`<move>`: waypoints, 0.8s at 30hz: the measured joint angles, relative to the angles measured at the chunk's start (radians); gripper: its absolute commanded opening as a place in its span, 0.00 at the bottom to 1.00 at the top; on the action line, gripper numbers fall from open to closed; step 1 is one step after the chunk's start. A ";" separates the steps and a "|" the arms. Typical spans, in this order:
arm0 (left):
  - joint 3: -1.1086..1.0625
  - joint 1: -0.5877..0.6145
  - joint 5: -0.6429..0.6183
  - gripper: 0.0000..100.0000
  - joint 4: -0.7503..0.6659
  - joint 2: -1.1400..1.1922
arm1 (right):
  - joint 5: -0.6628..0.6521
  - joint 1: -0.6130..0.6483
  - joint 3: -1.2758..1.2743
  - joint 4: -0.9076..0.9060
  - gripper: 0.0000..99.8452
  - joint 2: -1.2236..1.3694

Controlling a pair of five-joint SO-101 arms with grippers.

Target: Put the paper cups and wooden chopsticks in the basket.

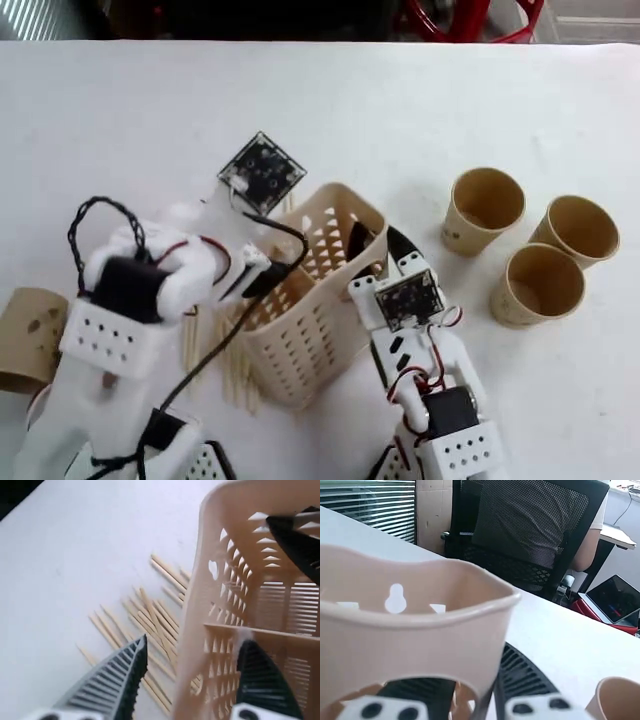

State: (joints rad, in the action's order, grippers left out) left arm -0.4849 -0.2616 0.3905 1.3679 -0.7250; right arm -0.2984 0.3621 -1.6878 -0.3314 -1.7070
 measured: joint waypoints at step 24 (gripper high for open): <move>0.015 0.002 -0.161 0.02 -0.218 0.110 | -0.029 0.003 0.017 -0.353 0.24 0.012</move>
State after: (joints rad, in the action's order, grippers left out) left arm -0.4695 -0.2601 0.2294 1.1500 -0.6145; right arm -0.3276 0.3652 -1.6709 -0.6843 -1.6947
